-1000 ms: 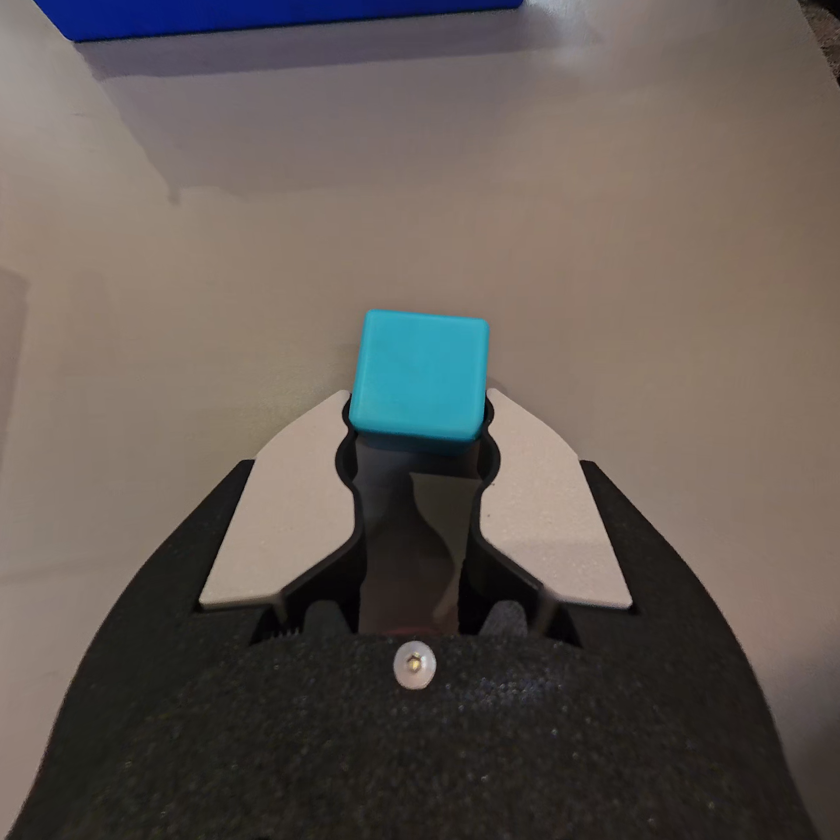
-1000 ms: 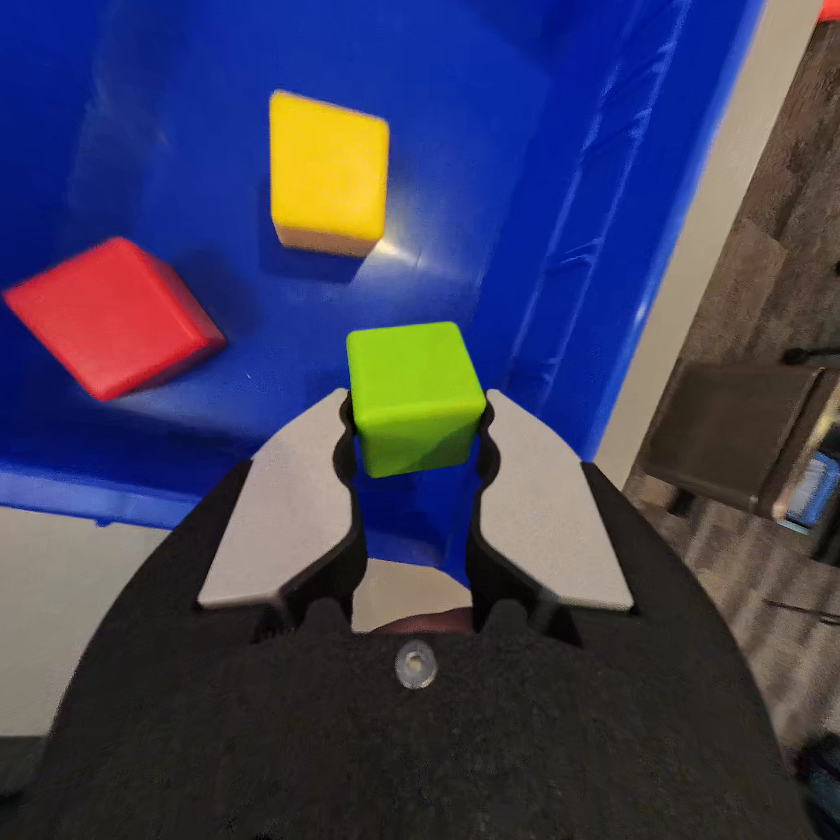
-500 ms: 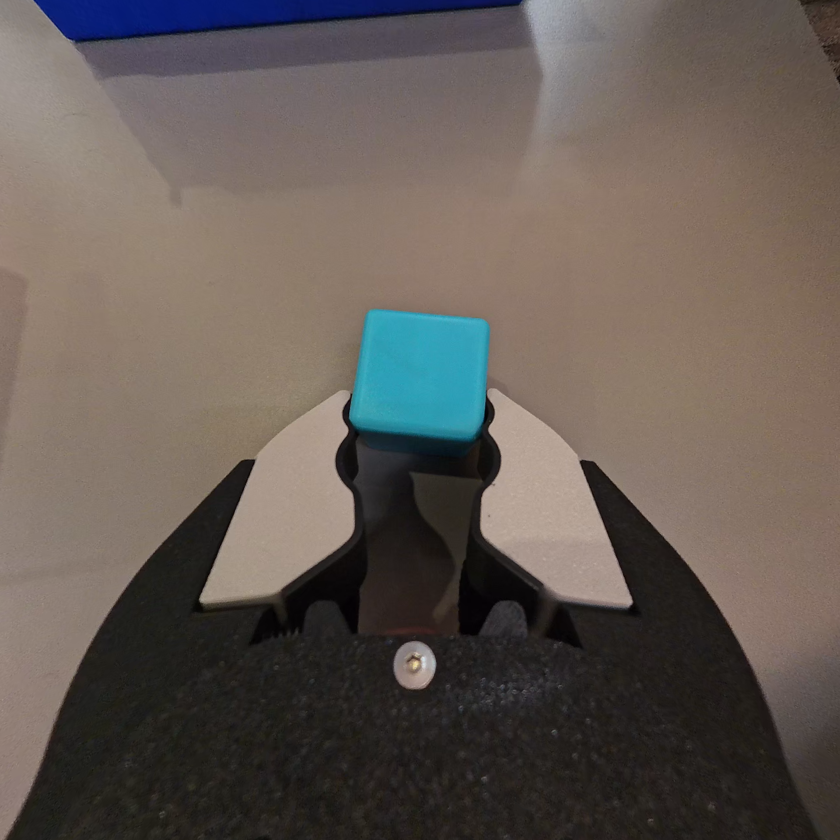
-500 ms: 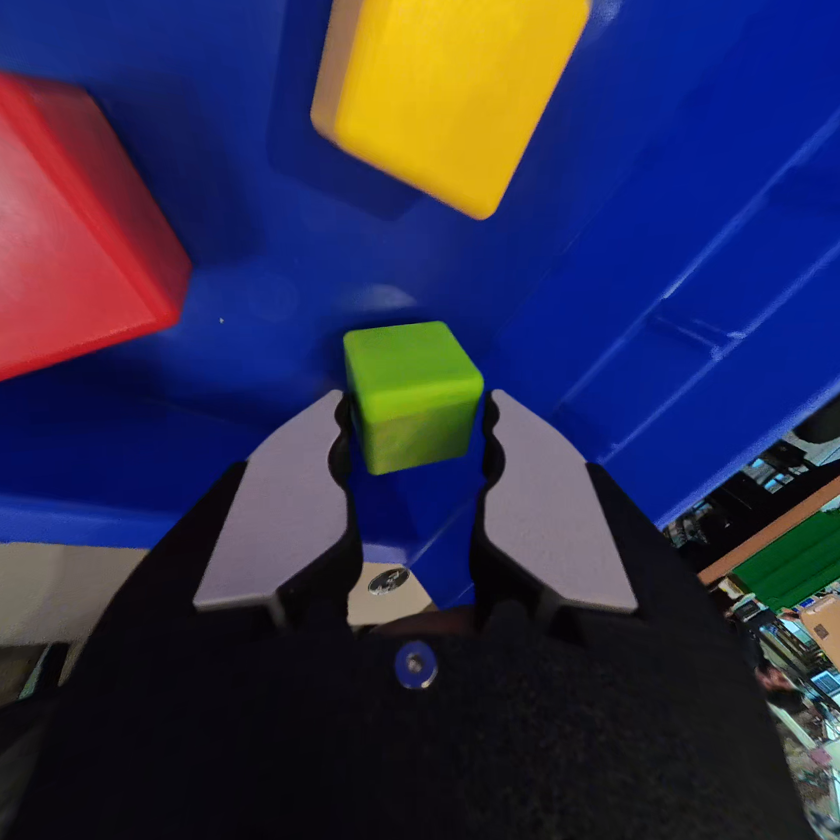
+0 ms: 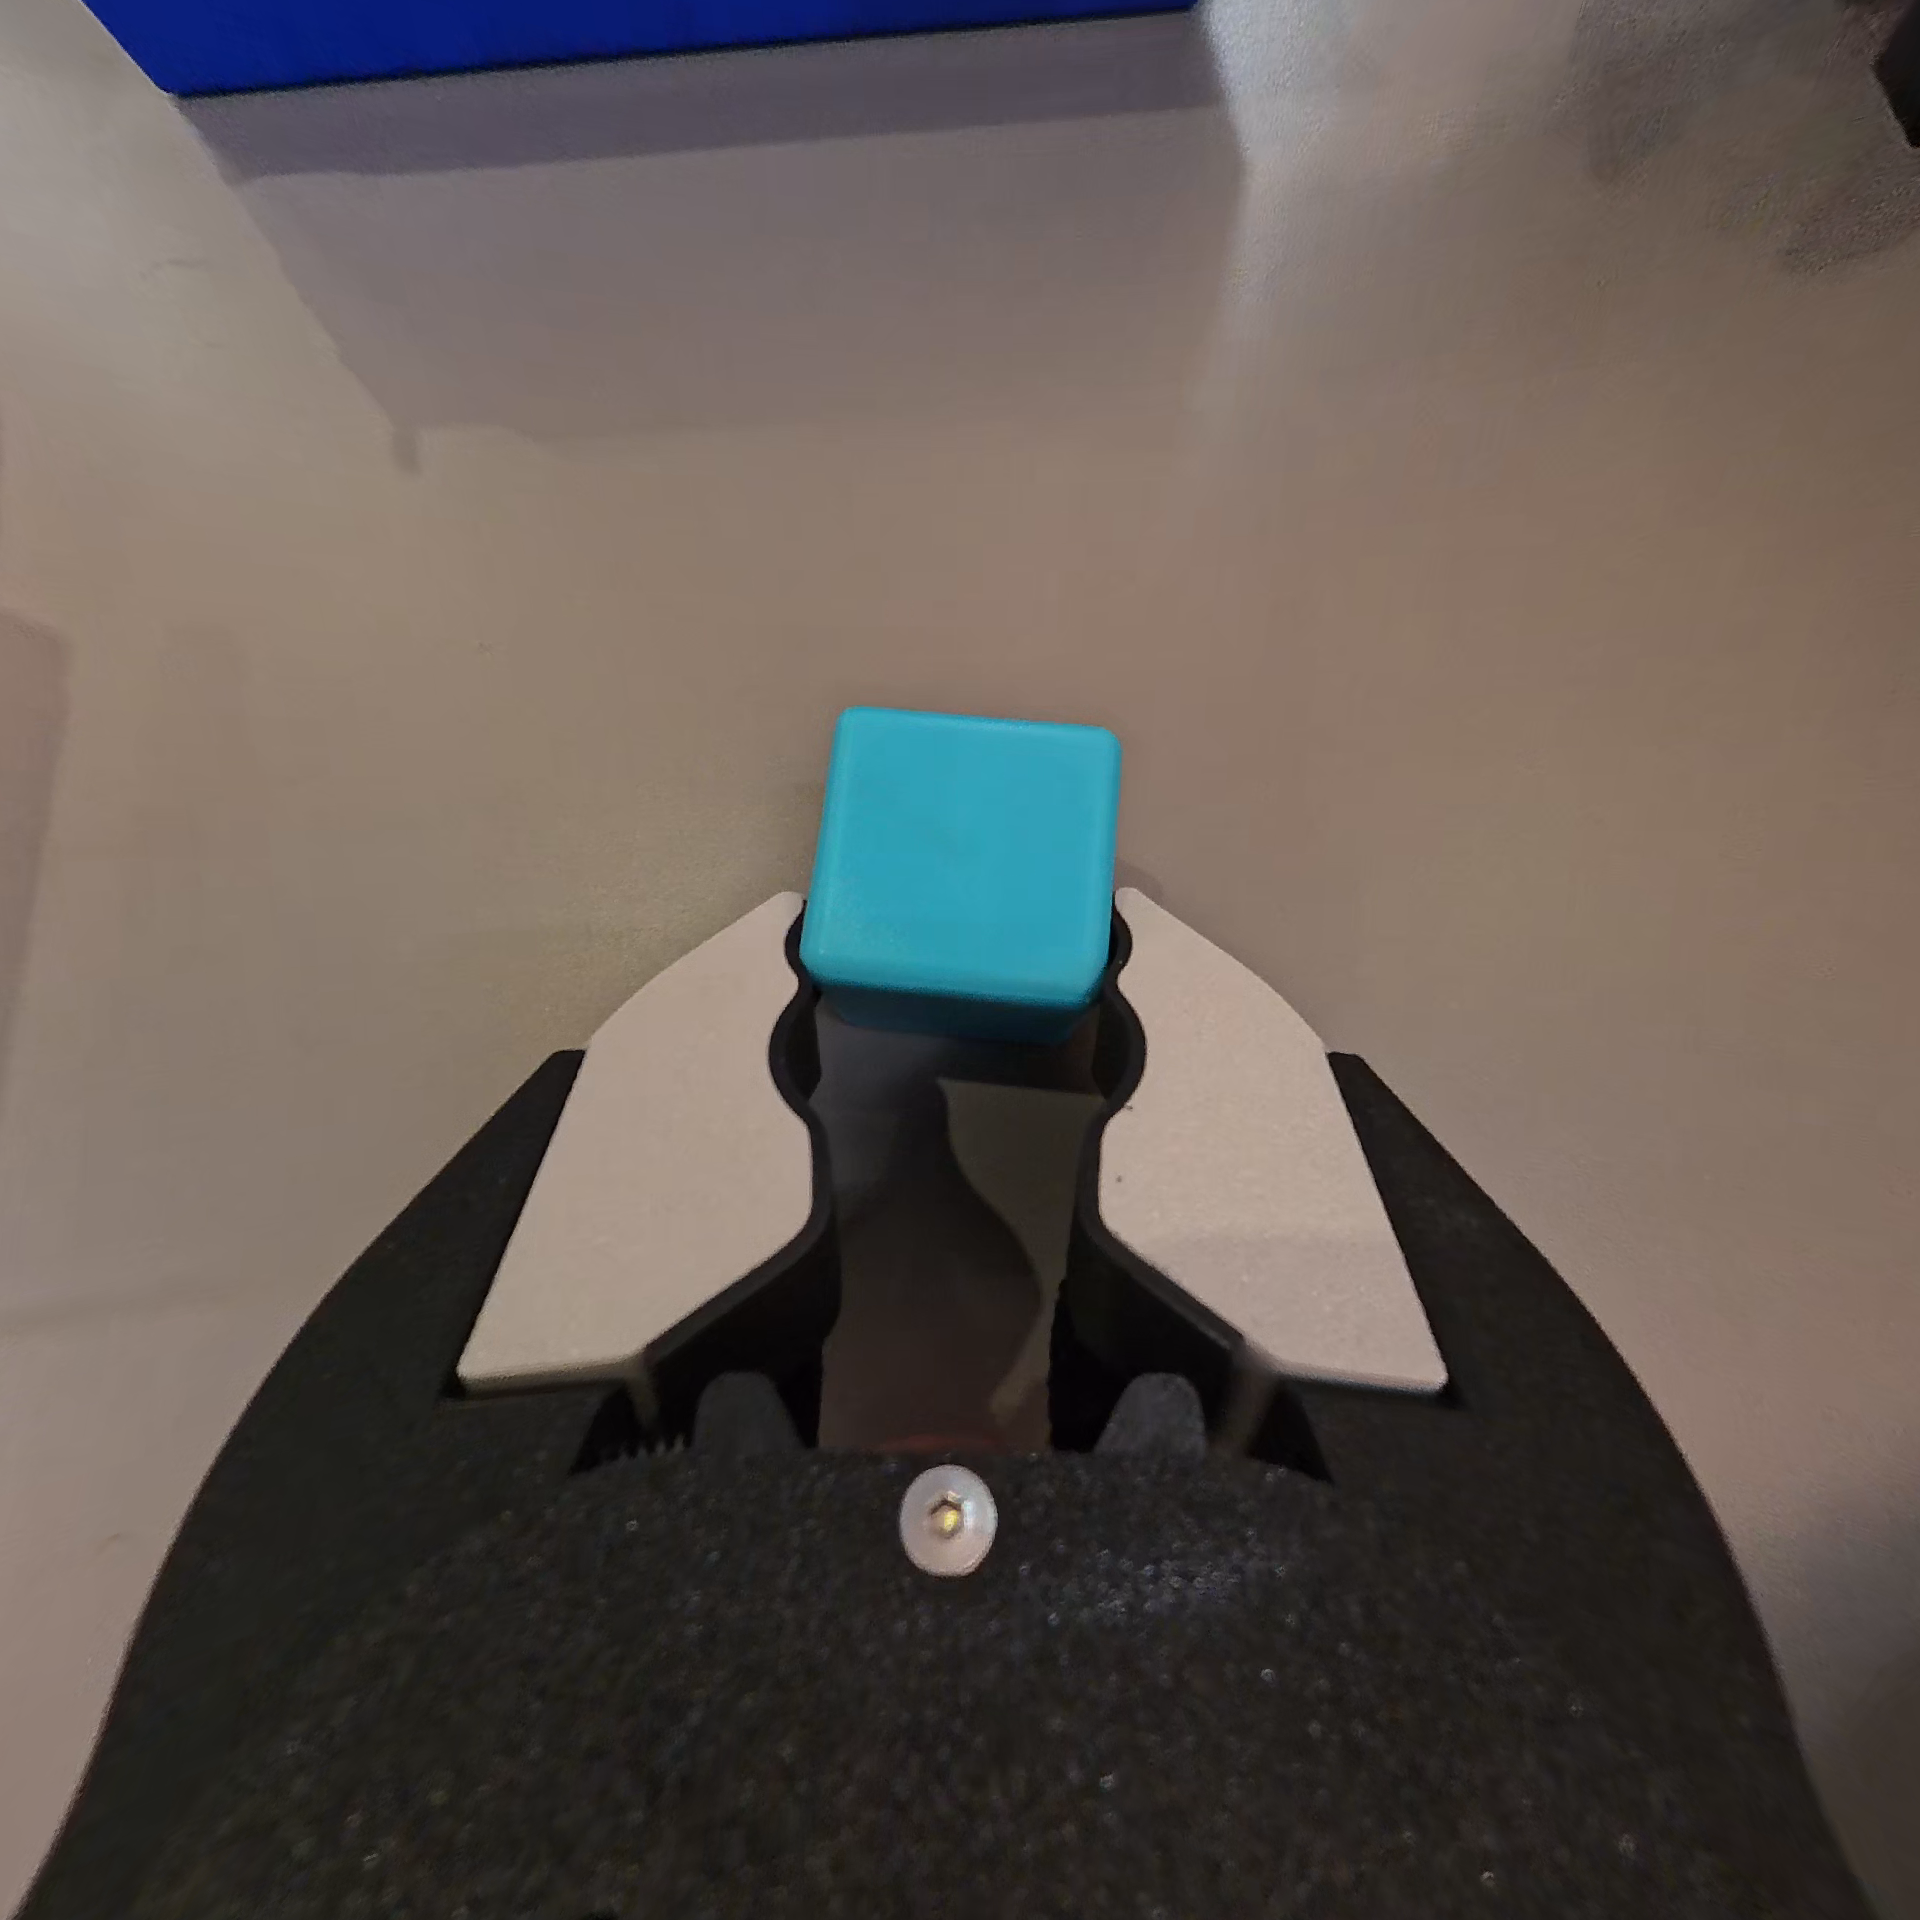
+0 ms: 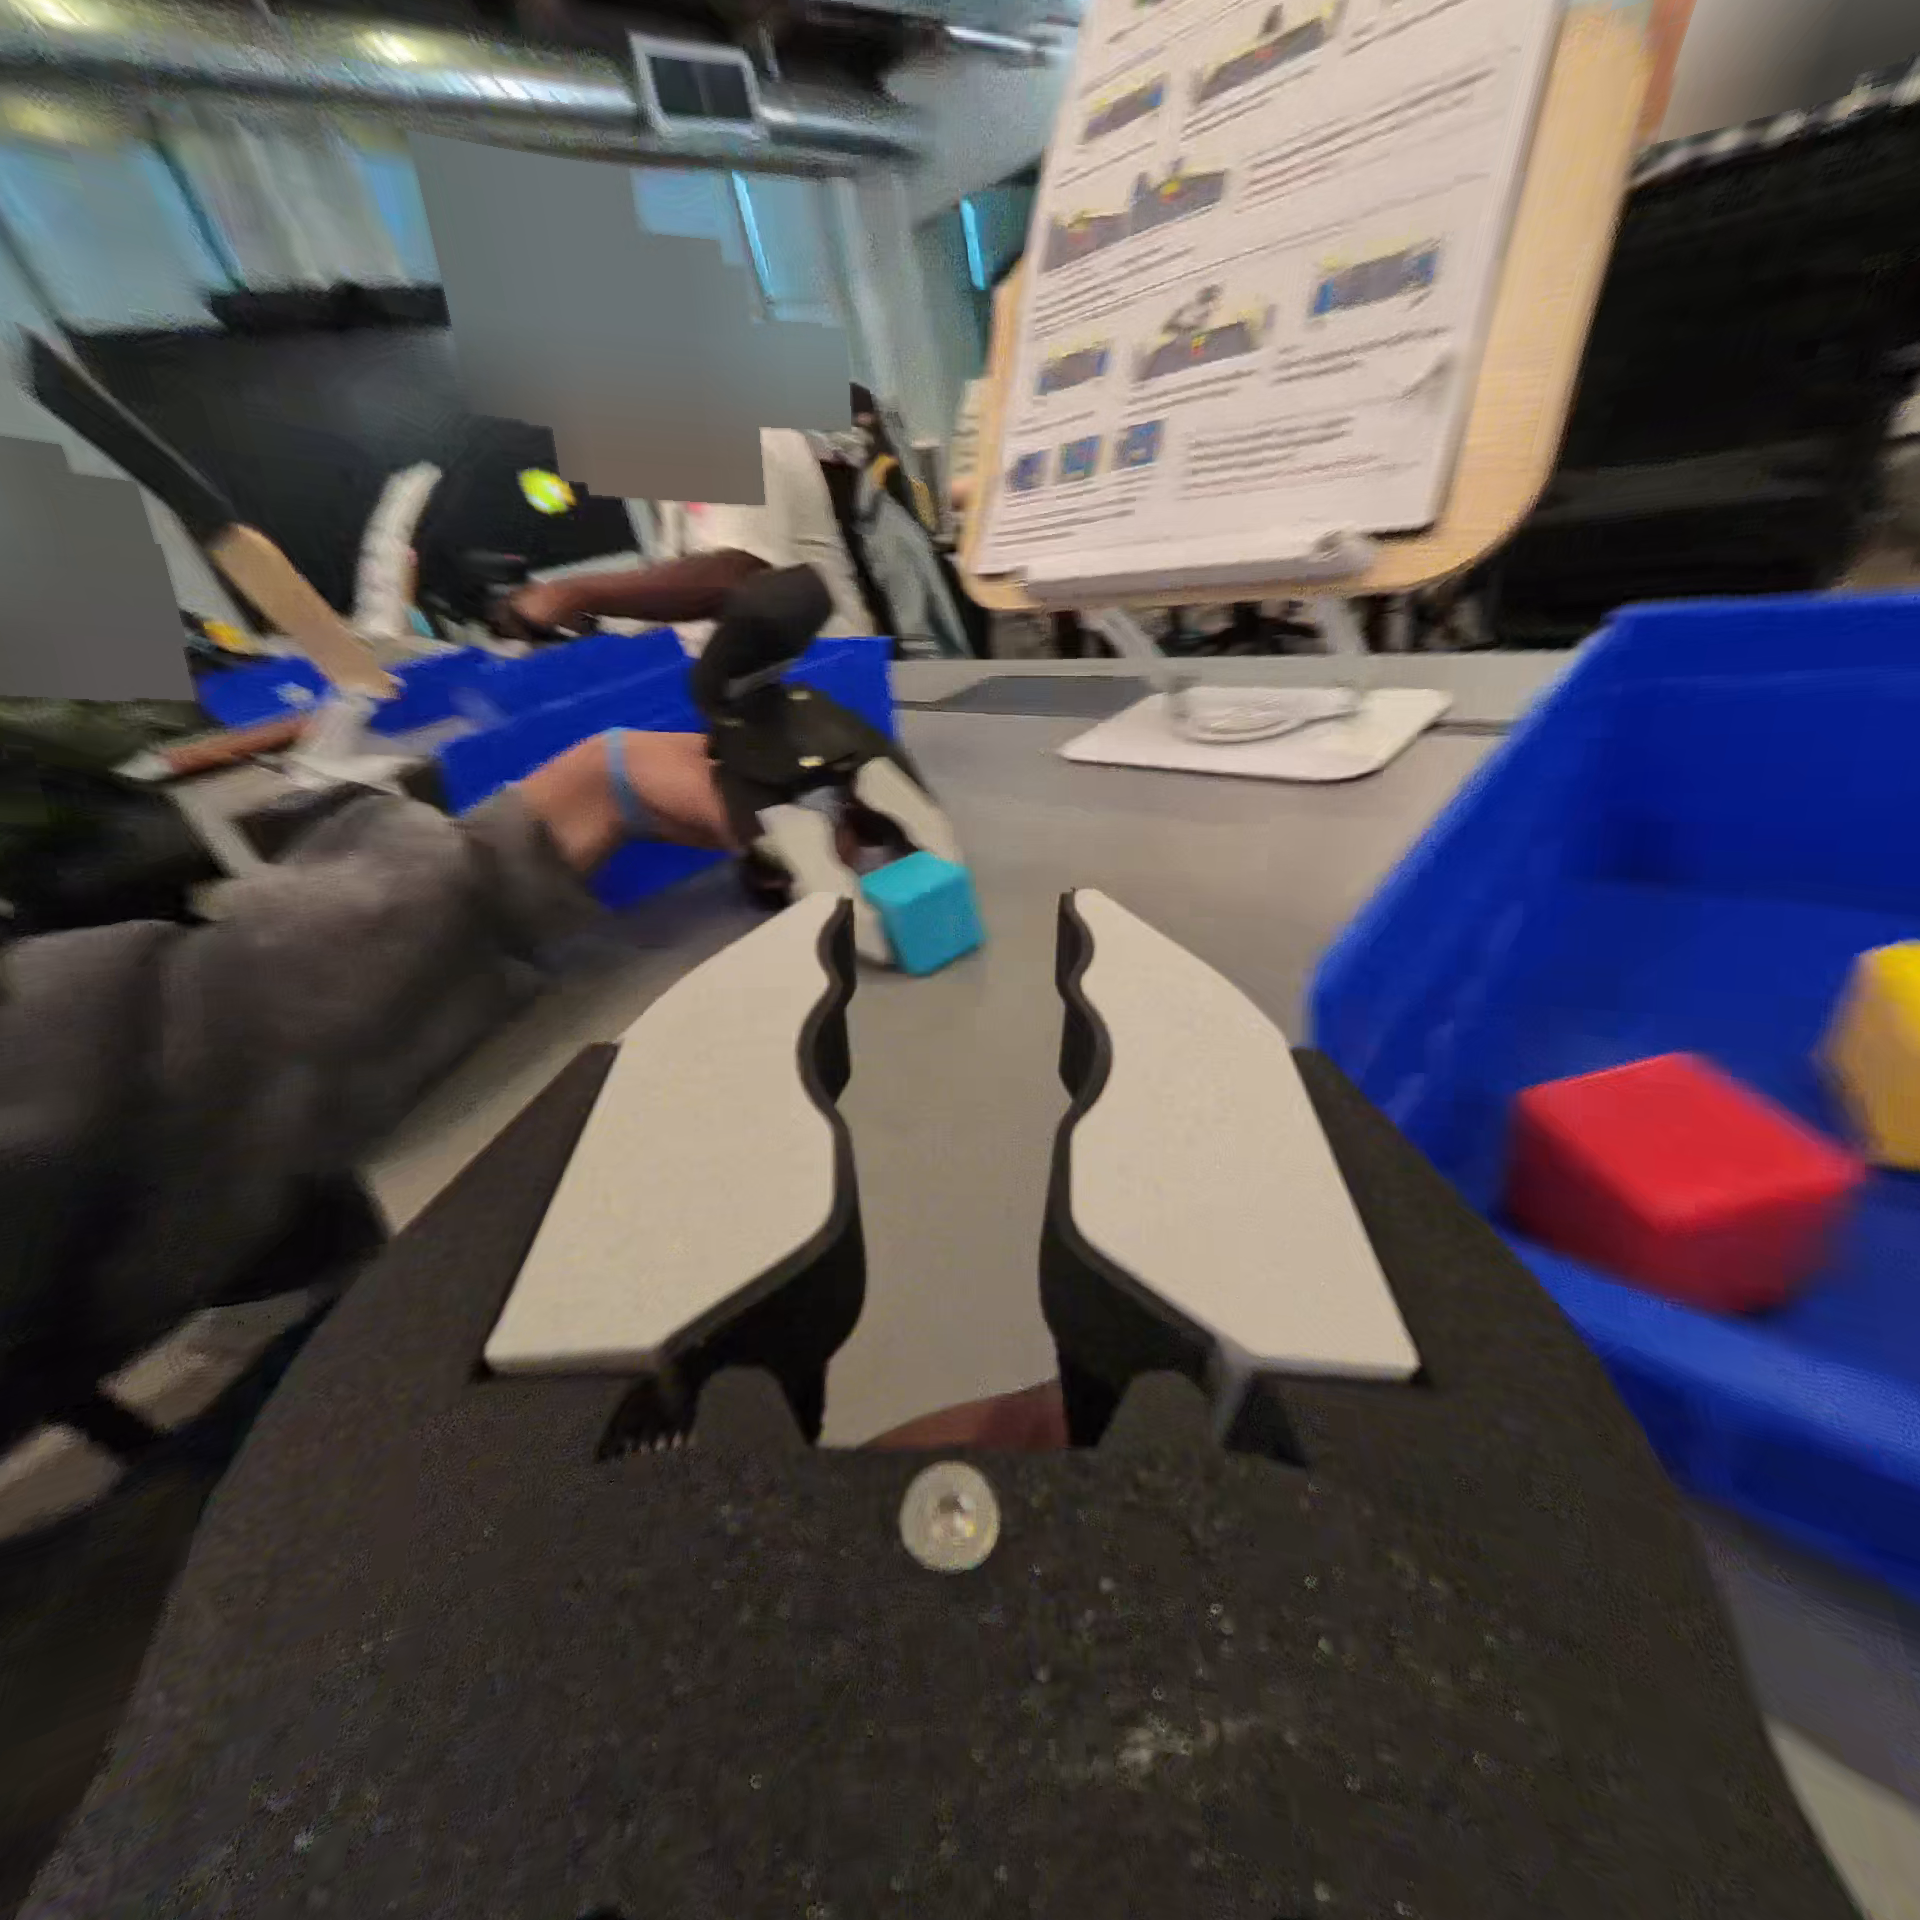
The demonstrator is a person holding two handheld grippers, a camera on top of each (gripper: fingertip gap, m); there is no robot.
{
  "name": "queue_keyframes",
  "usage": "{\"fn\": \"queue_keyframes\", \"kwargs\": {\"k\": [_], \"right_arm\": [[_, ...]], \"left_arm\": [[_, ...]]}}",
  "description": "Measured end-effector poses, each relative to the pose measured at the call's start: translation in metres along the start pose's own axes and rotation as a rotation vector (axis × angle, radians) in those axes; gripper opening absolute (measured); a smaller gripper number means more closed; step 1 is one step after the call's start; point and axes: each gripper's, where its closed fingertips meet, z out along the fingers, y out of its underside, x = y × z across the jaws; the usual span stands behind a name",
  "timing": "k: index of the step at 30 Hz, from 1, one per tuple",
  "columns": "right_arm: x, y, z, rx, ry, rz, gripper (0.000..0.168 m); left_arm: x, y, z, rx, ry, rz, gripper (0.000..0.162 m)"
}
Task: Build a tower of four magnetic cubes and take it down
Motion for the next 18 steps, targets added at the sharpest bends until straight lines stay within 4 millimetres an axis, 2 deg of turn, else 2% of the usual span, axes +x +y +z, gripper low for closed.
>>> {"fn": "queue_keyframes", "kwargs": {"k": [3, 6, 8, 9, 11, 14, 16, 18], "right_arm": [[-0.026, 0.016, 0.007, 0.001, -0.087, 0.046, 0.039], [-0.025, 0.026, 0.015, -0.064, -0.087, 0.02, 0.041], [-0.026, 0.035, 0.018, -0.09, -0.101, 0.065, 0.04], [-0.028, 0.034, 0.019, -0.089, -0.111, 0.082, 0.04], [-0.027, 0.036, 0.021, -0.1, -0.098, 0.086, 0.039], [-0.023, 0.048, 0.033, -0.204, -0.081, 0.081, 0.044], [-0.014, 0.056, 0.047, -0.286, -0.032, -0.006, 0.045], [-0.021, 0.068, 0.065, -0.427, -0.093, -0.058, 0.056]], "left_arm": [[0.001, 0.0, 0.0, -0.001, -0.001, -0.001, 0.05], [0.001, 0.002, 0.001, -0.016, -0.004, 0.001, 0.053], [0.004, 0.005, 0.001, -0.034, 0.004, -0.01, 0.063], [0.003, 0.006, -0.001, -0.034, -0.009, -0.025, 0.059], [-0.001, 0.001, -0.012, -0.01, -0.061, -0.085, 0.062], [-0.003, -0.033, -0.044, 0.186, -0.164, -0.197, 0.059], [-0.004, -0.062, -0.074, 0.352, -0.29, -0.241, 0.059], [0.007, -0.087, -0.101, 0.527, -0.366, -0.304, 0.06]]}}
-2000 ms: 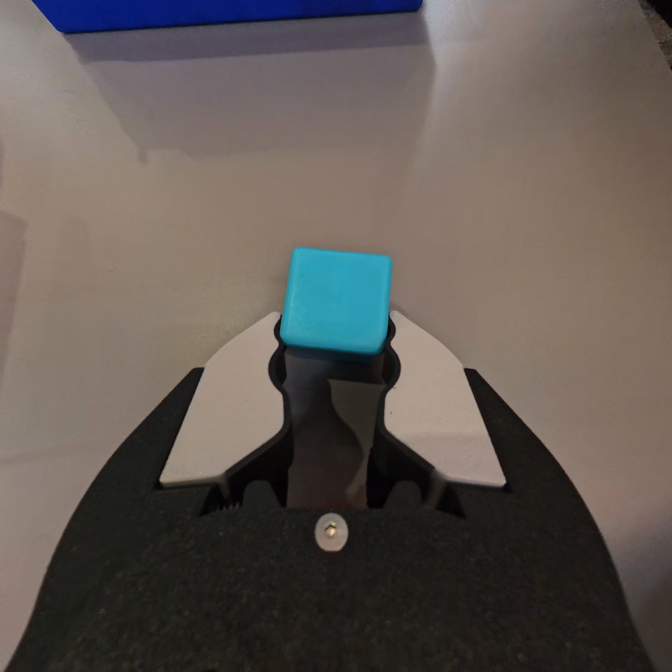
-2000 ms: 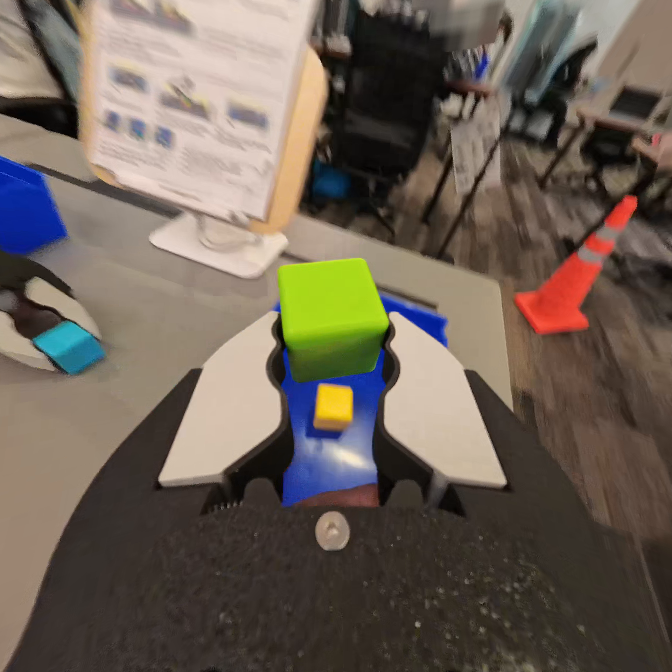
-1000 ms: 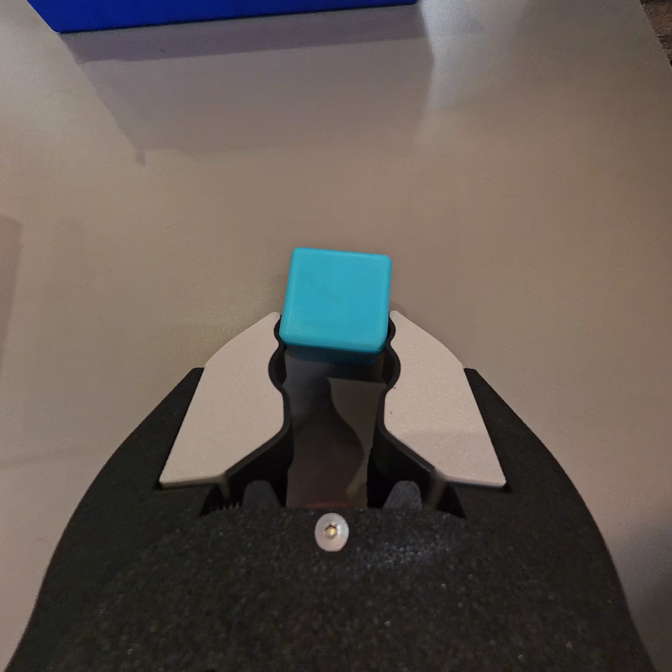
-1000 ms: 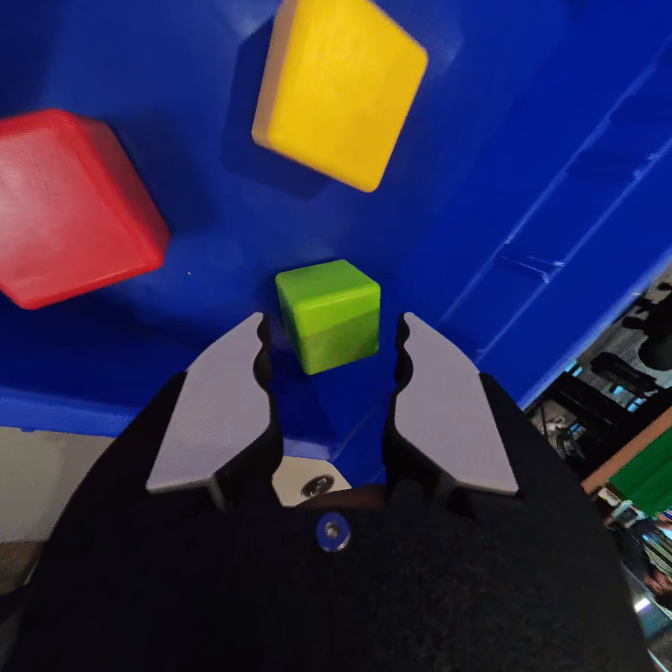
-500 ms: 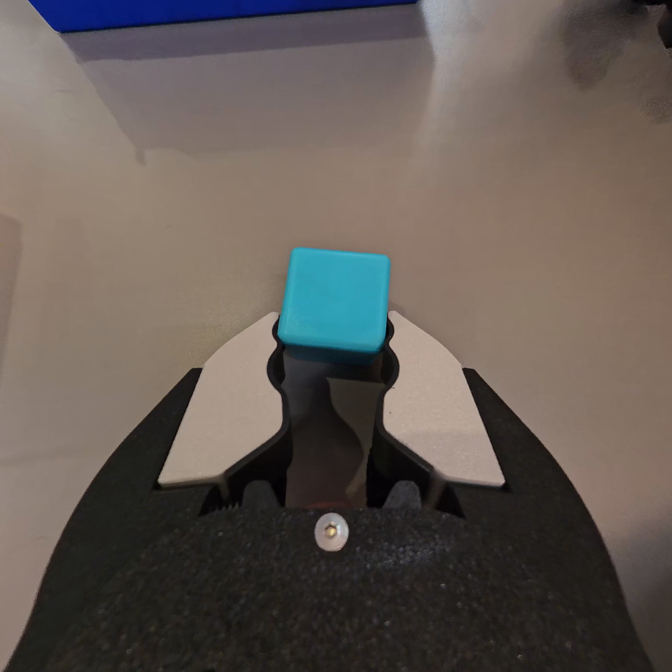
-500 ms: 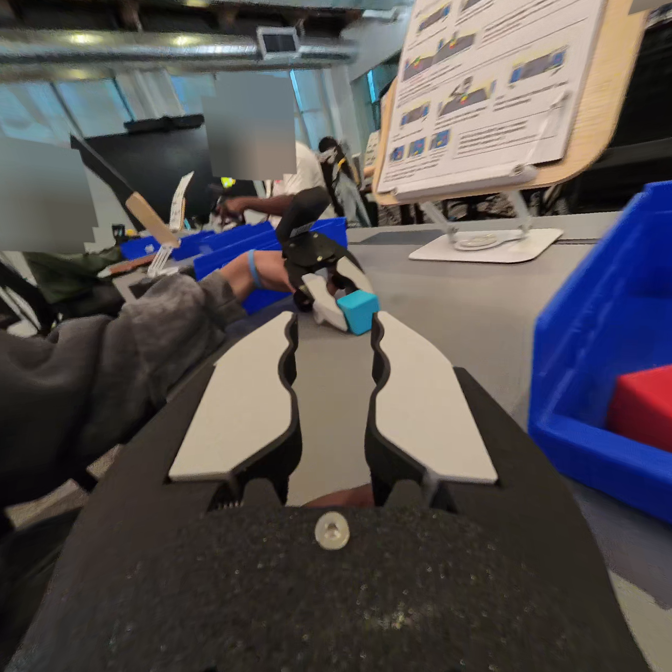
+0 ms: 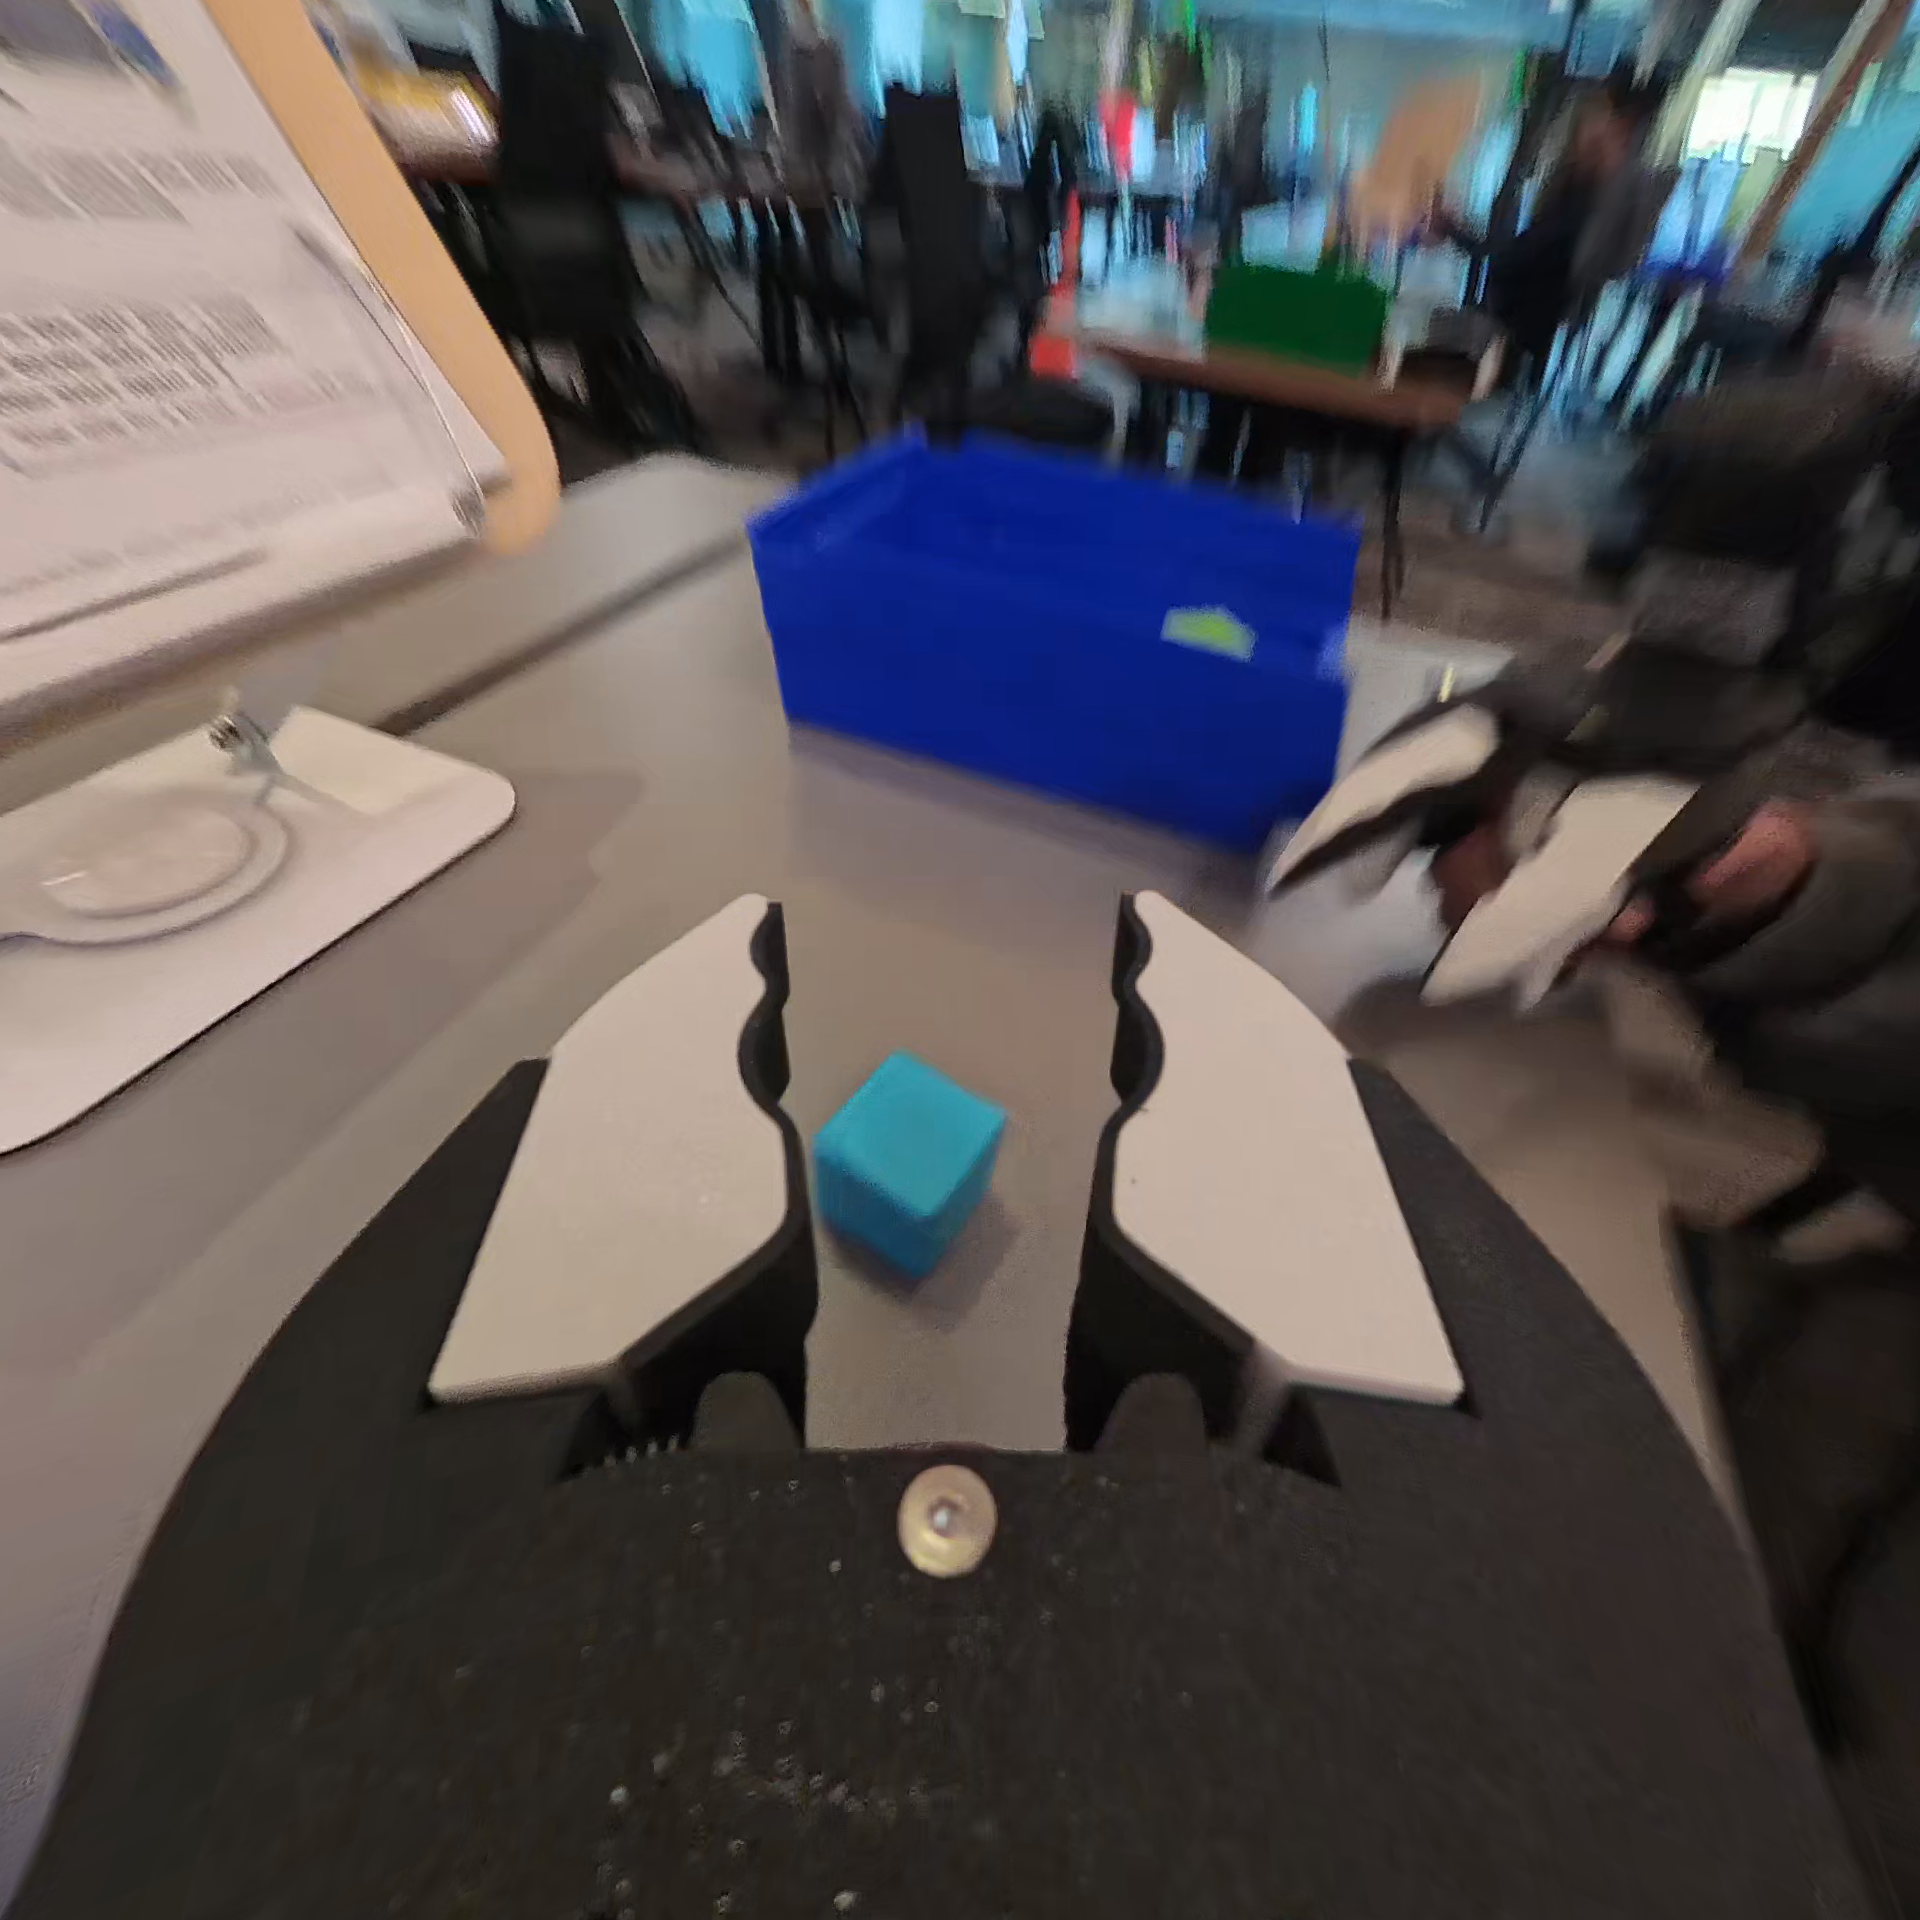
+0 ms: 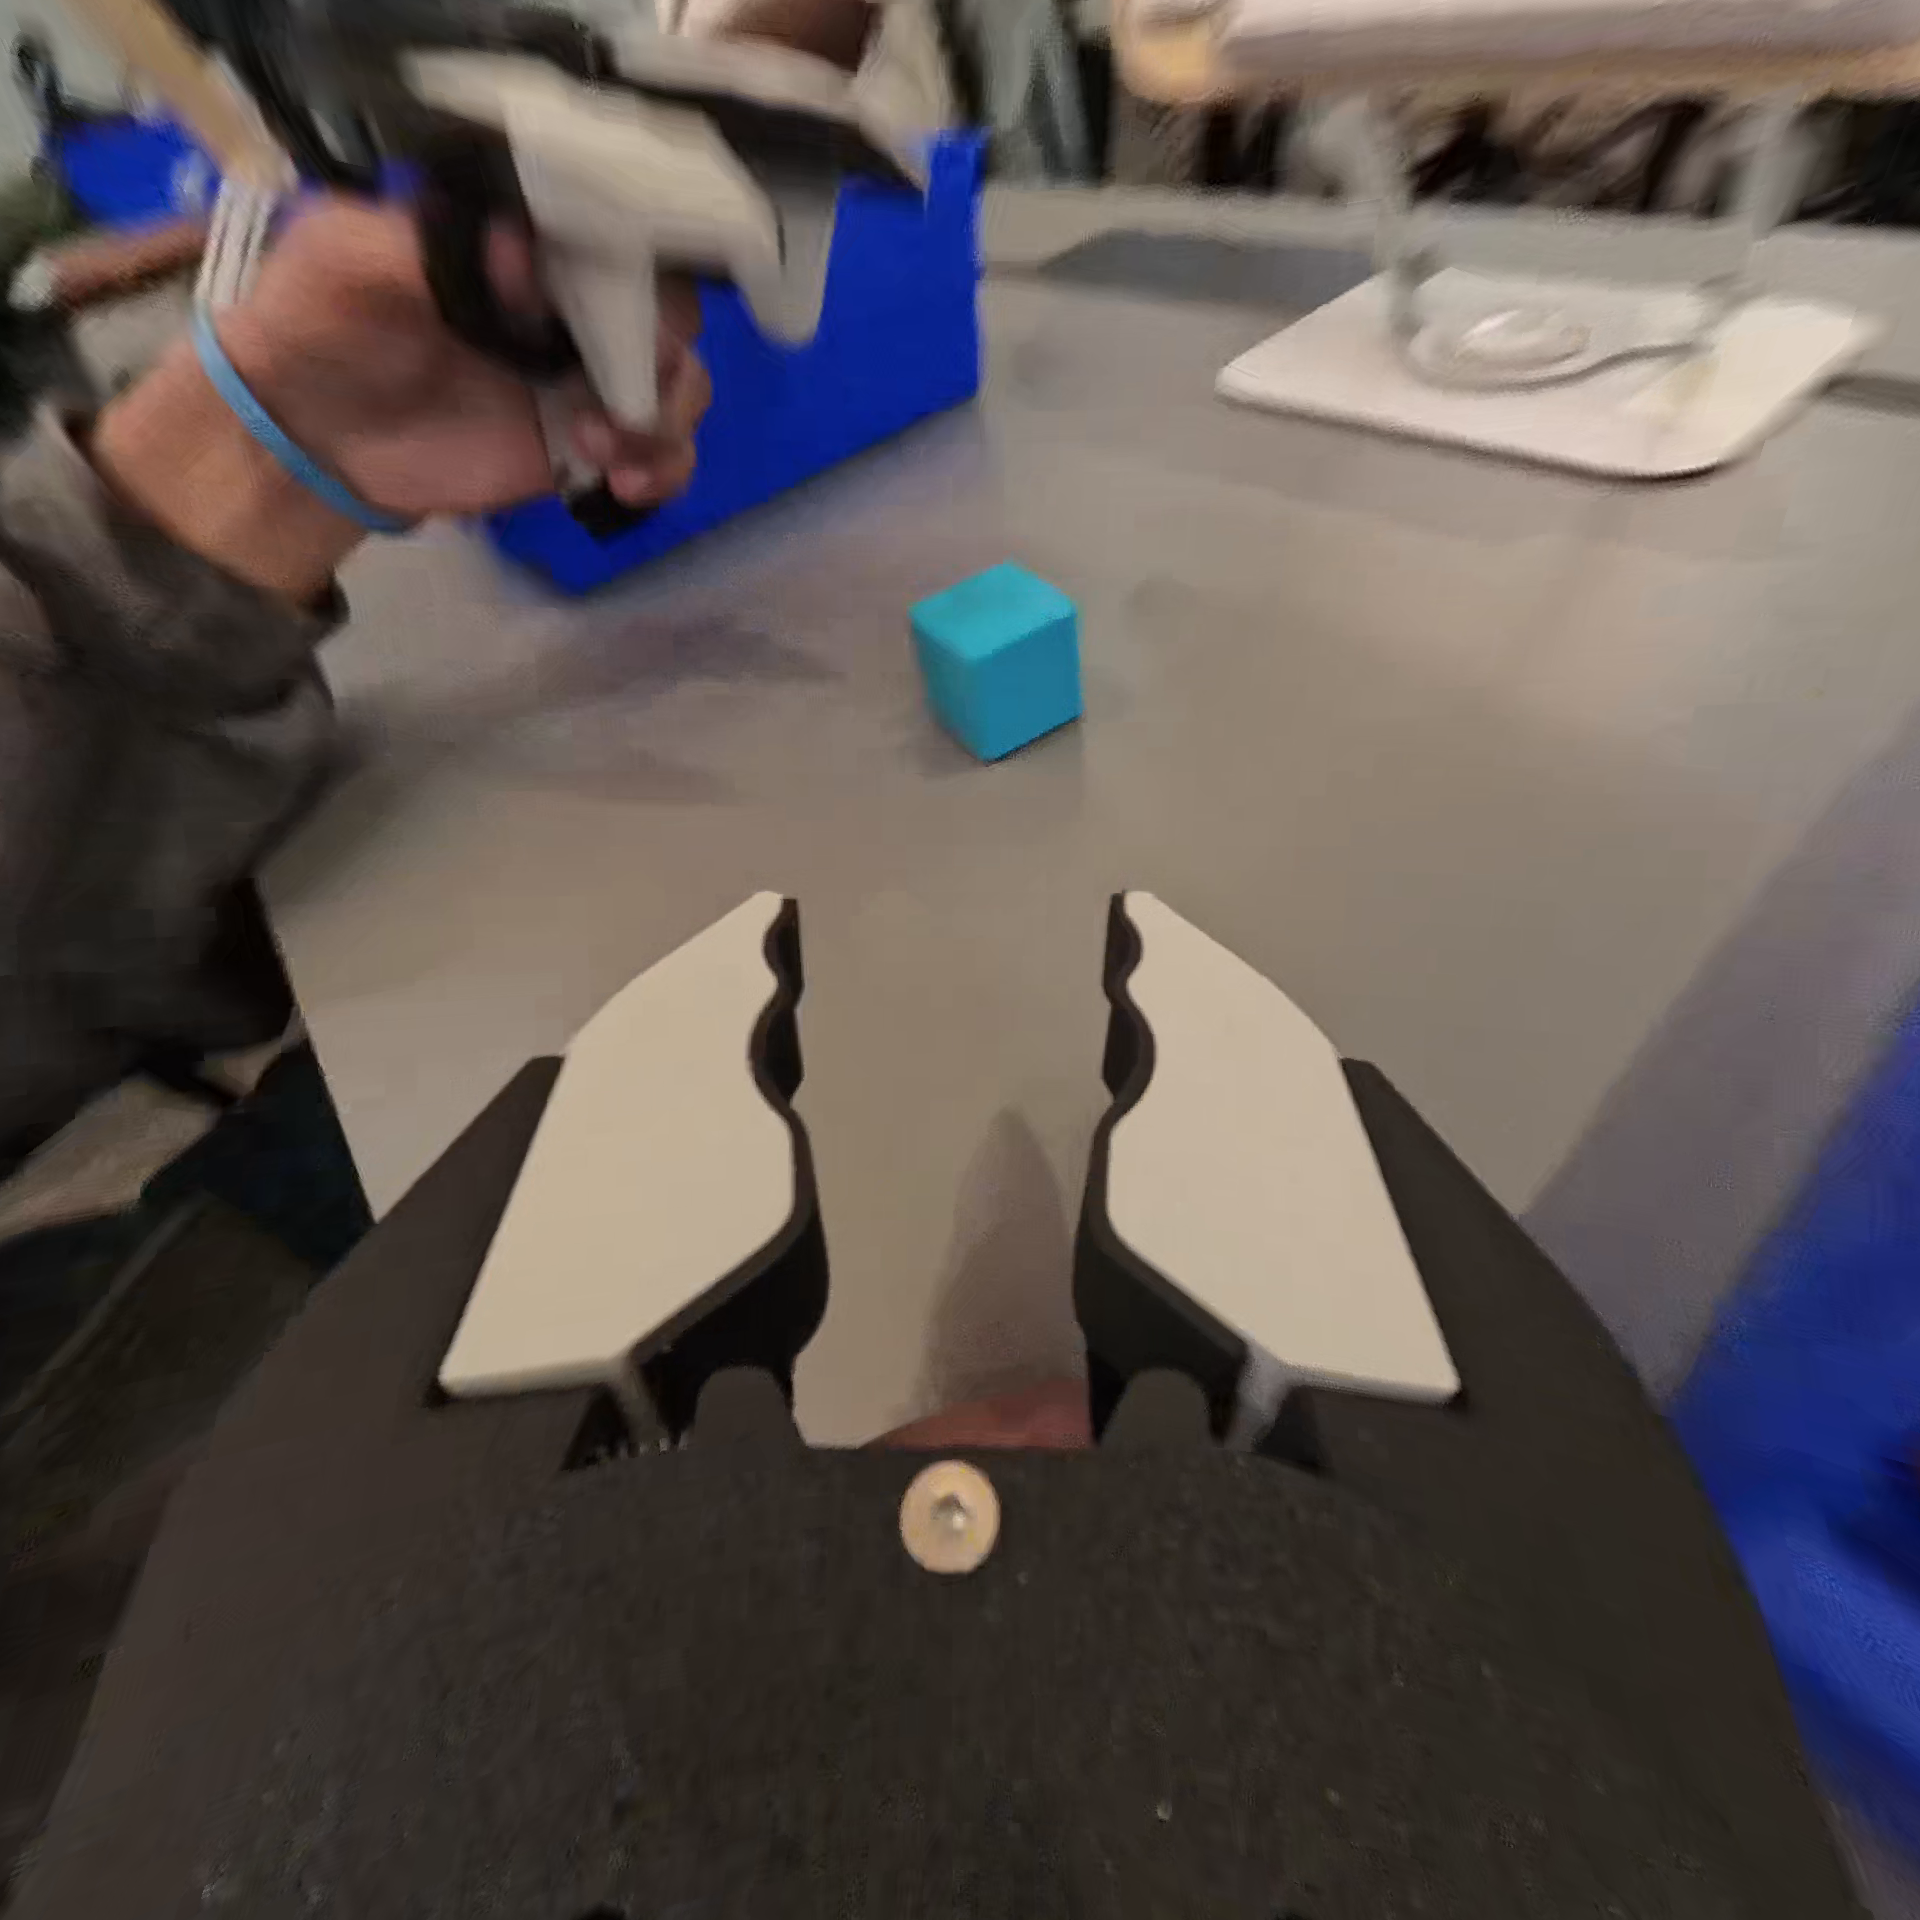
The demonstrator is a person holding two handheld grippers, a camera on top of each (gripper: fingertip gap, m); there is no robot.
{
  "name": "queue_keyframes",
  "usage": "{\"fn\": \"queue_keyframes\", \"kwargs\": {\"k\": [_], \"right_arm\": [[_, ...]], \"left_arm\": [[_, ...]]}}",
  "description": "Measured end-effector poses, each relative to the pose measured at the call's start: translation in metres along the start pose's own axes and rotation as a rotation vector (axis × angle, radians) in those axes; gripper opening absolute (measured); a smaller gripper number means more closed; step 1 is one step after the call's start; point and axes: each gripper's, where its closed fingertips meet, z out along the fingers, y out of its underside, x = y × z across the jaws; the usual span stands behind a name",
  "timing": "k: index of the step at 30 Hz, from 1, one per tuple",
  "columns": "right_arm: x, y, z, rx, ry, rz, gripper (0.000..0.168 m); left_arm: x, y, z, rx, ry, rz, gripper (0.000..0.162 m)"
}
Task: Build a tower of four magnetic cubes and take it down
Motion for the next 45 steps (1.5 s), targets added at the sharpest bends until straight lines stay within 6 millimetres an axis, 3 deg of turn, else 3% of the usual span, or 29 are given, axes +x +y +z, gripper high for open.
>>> {"fn": "queue_keyframes", "kwargs": {"k": [2, 4, 7, 10, 13, 17, 22, 24, 26, 29, 32, 36, 39, 42, 45], "right_arm": [[-0.012, 0.002, 0.021, -0.14, -0.062, -0.118, 0.064], [-0.013, -0.004, 0.039, -0.277, -0.046, -0.297, 0.064], [-0.007, -0.025, 0.063, -0.469, -0.022, -0.484, 0.068], [0.002, -0.037, 0.089, -0.653, -0.044, -0.545, 0.068], [0.008, -0.036, 0.118, -0.789, -0.09, -0.592, 0.066], [0.017, -0.026, 0.14, -0.961, -0.117, -0.588, 0.065], [0.014, -0.002, 0.153, -1.086, -0.157, -0.55, 0.062], [0.016, 0.006, 0.158, -1.107, -0.138, -0.559, 0.05], [0.02, 0.005, 0.158, -1.114, -0.109, -0.578, 0.05], [0.027, -0.015, 0.15, -1.077, -0.052, -0.64, 0.05], [0.03, -0.062, 0.123, -0.976, 0.013, -0.681, 0.05], [0.059, -0.145, 0.054, -0.814, 0.204, -0.72, 0.05], [0.105, -0.194, -0.007, -0.717, 0.368, -0.669, 0.05], [0.162, -0.209, -0.053, -0.688, 0.474, -0.522, 0.05], [0.224, -0.184, -0.073, -0.733, 0.535, -0.349, 0.05]], "left_arm": [[0.015, -0.021, -0.018, 0.138, -0.033, -0.101, 0.055], [0.024, -0.019, -0.033, 0.171, -0.099, -0.182, 0.053], [0.04, 0.023, -0.055, 0.079, -0.244, -0.196, 0.056], [0.059, 0.062, -0.087, 0.053, -0.391, -0.156, 0.053], [0.077, 0.072, -0.112, 0.151, -0.431, -0.248, 0.049], [0.096, 0.065, -0.114, 0.21, -0.341, -0.236, 0.049], [0.097, 0.072, -0.12, 0.166, -0.39, -0.038, 0.048], [0.097, 0.069, -0.122, 0.191, -0.395, -0.031, 0.047], [0.098, 0.067, -0.12, 0.203, -0.372, -0.057, 0.047], [0.097, 0.07, -0.116, 0.187, -0.353, -0.069, 0.047], [0.096, 0.071, -0.114, 0.173, -0.35, -0.058, 0.047], [0.095, 0.072, -0.113, 0.168, -0.354, -0.056, 0.047], [0.093, 0.072, -0.112, 0.162, -0.368, -0.05, 0.047], [0.093, 0.072, -0.109, 0.153, -0.375, -0.023, 0.047], [0.094, 0.074, -0.105, 0.128, -0.378, -0.001, 0.047]]}}
